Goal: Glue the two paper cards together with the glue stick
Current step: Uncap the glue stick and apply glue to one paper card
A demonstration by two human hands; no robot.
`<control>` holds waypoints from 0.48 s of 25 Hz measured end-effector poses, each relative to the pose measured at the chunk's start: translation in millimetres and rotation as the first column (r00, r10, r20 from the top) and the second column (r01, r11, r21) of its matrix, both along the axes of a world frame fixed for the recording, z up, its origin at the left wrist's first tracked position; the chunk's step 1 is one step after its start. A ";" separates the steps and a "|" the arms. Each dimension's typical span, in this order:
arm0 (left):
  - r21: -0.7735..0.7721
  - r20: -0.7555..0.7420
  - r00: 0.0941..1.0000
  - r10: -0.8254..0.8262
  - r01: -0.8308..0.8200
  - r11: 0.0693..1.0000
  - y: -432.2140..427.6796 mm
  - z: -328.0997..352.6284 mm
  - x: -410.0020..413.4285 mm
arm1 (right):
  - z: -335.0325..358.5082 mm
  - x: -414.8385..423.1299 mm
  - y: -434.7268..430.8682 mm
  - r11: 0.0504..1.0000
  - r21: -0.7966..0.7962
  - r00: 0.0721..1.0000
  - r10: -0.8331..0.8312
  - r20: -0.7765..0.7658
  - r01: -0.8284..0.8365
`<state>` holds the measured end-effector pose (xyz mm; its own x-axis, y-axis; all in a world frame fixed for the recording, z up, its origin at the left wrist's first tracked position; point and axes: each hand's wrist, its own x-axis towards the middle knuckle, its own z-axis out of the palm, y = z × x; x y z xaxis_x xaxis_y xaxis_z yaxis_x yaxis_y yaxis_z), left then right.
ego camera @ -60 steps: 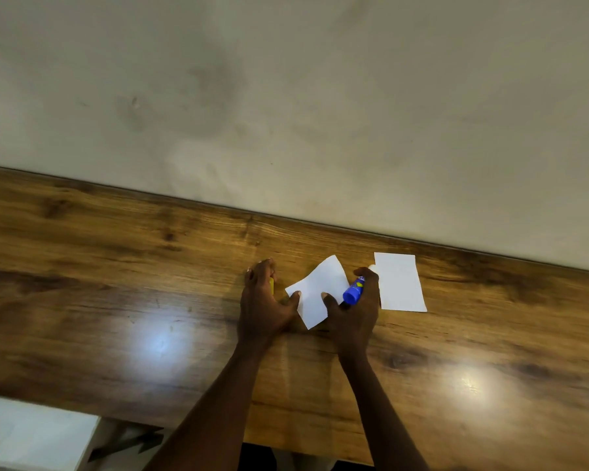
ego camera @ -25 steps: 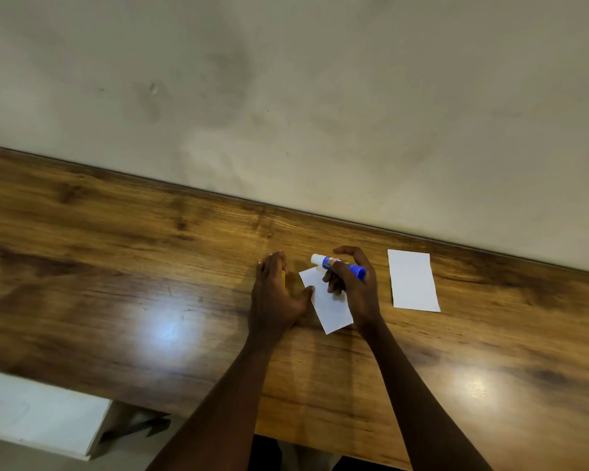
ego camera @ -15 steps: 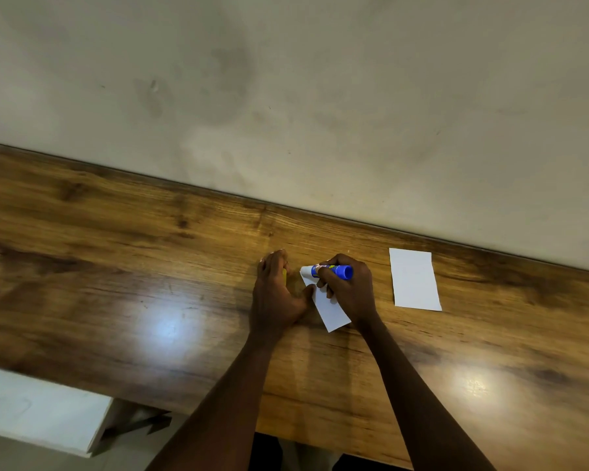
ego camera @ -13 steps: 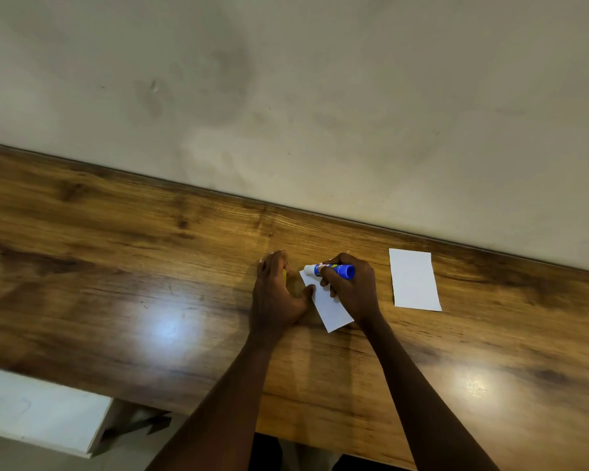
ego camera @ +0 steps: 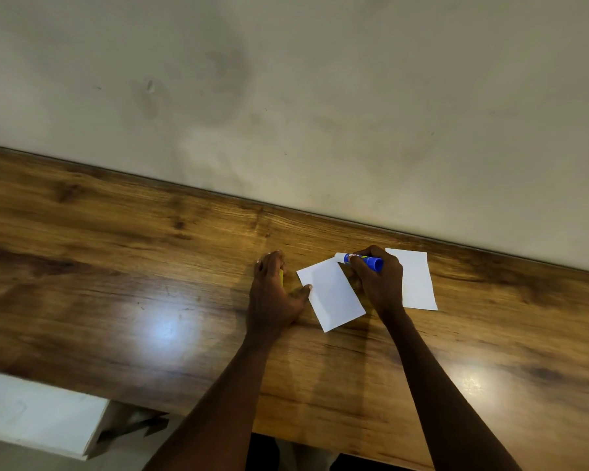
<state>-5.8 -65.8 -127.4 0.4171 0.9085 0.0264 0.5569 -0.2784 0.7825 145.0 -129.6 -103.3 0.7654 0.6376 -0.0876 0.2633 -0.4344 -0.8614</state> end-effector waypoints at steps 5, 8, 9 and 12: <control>0.001 0.009 1.000 -0.003 0.003 1.000 0.4 -1.2 -0.2 | 5.7 -29.5 -24.7 0.964 0.186 0.982 -0.188 -0.032 0.191; -0.001 -0.001 1.000 -0.009 0.009 1.000 1.3 -4.9 -0.6 | -5.0 -59.3 -41.8 0.976 0.041 0.965 -0.216 0.151 0.212; -0.007 -0.005 1.000 -0.012 0.012 1.000 1.3 -5.4 -0.5 | -10.3 -67.0 -43.1 0.979 -0.024 0.965 -0.193 0.178 0.201; -0.041 -0.031 0.999 -0.009 0.007 0.999 1.6 -6.4 1.5 | -13.9 -78.2 -37.4 0.980 -0.079 0.966 -0.167 0.196 0.185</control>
<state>-4.3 -64.2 -133.8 0.4243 0.9052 -0.0240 0.5789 -0.2507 0.7759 66.9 -167.0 -117.2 0.8734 0.4868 0.0141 0.3279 -0.5664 -0.7561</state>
